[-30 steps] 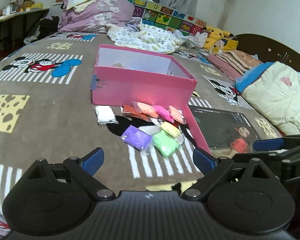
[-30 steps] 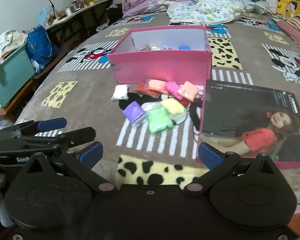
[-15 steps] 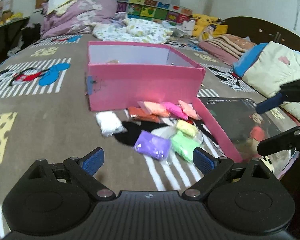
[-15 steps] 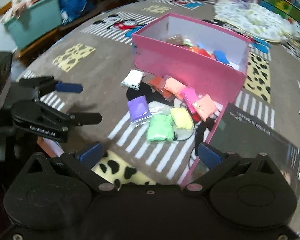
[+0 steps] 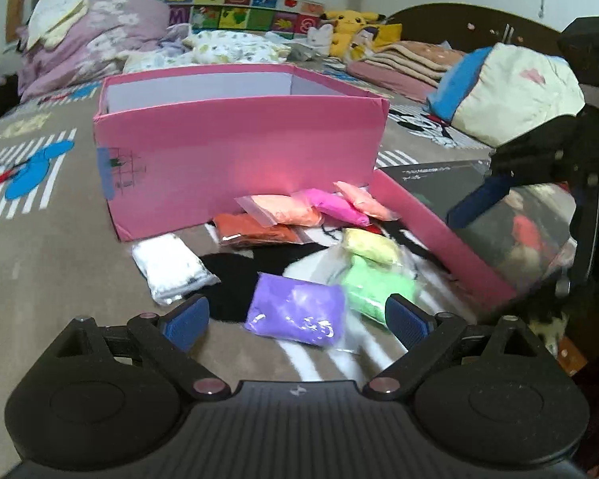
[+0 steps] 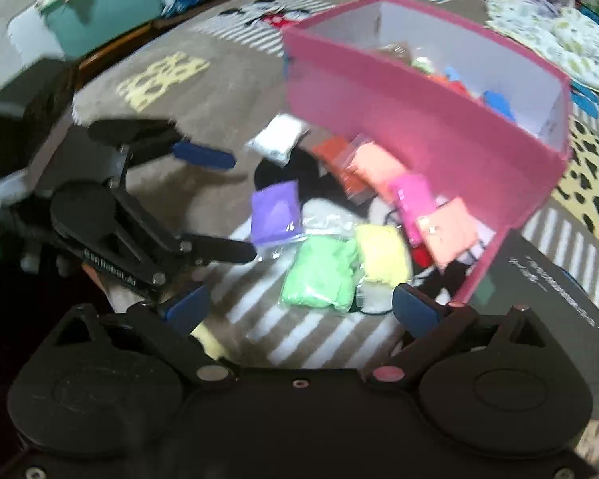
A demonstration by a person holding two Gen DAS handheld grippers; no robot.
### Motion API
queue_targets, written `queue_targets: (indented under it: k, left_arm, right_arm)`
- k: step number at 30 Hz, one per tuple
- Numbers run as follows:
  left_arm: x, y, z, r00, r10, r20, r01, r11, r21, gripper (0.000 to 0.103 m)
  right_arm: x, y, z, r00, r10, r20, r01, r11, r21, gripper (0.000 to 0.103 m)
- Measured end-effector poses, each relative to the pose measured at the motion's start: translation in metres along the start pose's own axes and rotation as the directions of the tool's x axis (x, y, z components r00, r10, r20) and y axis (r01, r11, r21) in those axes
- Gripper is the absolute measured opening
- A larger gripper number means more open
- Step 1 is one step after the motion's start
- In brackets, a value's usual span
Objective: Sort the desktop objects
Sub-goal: 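Move the left tool to the purple packet while the right tool approaches the green packet, then close the left tool on the purple packet while the right tool grasps the green packet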
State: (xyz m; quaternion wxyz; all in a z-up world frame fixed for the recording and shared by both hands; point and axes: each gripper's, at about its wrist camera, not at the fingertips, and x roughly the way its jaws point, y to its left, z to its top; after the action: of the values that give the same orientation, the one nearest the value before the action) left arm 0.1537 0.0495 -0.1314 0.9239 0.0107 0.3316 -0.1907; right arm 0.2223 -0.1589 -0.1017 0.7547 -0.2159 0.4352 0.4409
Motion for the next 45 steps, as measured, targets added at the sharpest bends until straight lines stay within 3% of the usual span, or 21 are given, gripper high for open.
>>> queue_targets:
  k: [4, 13, 21, 29, 33, 42, 44, 45]
  left_arm:
    - [0.011, 0.004, 0.004, 1.000, -0.025, -0.013, 0.025, 1.000, 0.010, 0.087]
    - [0.023, 0.000, 0.002, 0.999, -0.025, -0.048, 0.028, 0.998, 0.060, 0.071]
    - [0.027, 0.004, 0.000, 0.998, -0.037, -0.058, 0.040, 0.997, 0.059, 0.071]
    - [0.020, 0.002, 0.003, 0.999, 0.015, -0.044, -0.011, 0.996, 0.086, 0.071]
    - [0.018, 0.000, 0.001, 0.998, 0.028, -0.051, -0.023, 0.995, 0.093, 0.071]
    - [0.029, -0.004, 0.001, 0.997, 0.041, -0.065, -0.034, 0.994, 0.105, 0.071]
    - [0.031, -0.004, 0.002, 0.996, 0.044, -0.071, -0.036, 0.994, 0.102, 0.060]
    - [0.031, -0.003, 0.002, 0.996, 0.043, -0.074, -0.036, 0.995, 0.096, 0.060]
  right_arm:
    - [0.020, 0.000, -0.005, 0.999, 0.017, -0.040, -0.017, 1.000, -0.009, 0.072]
    - [0.041, 0.001, 0.007, 0.999, -0.024, -0.046, 0.023, 1.000, -0.013, 0.072]
    - [0.056, 0.001, 0.008, 0.997, -0.054, -0.059, 0.052, 0.998, -0.043, 0.072]
    - [0.061, -0.004, 0.008, 0.998, -0.052, -0.039, 0.048, 0.995, -0.082, 0.072]
    - [0.055, 0.002, 0.009, 0.997, -0.032, -0.068, 0.021, 0.989, -0.146, 0.072]
    - [0.057, 0.000, 0.014, 0.998, -0.036, -0.052, 0.030, 0.994, -0.110, 0.072]
    - [0.056, 0.000, 0.014, 0.998, -0.039, -0.047, 0.034, 0.994, -0.102, 0.072]
    - [0.057, -0.002, 0.015, 0.998, -0.037, -0.047, 0.033, 0.995, -0.091, 0.072]
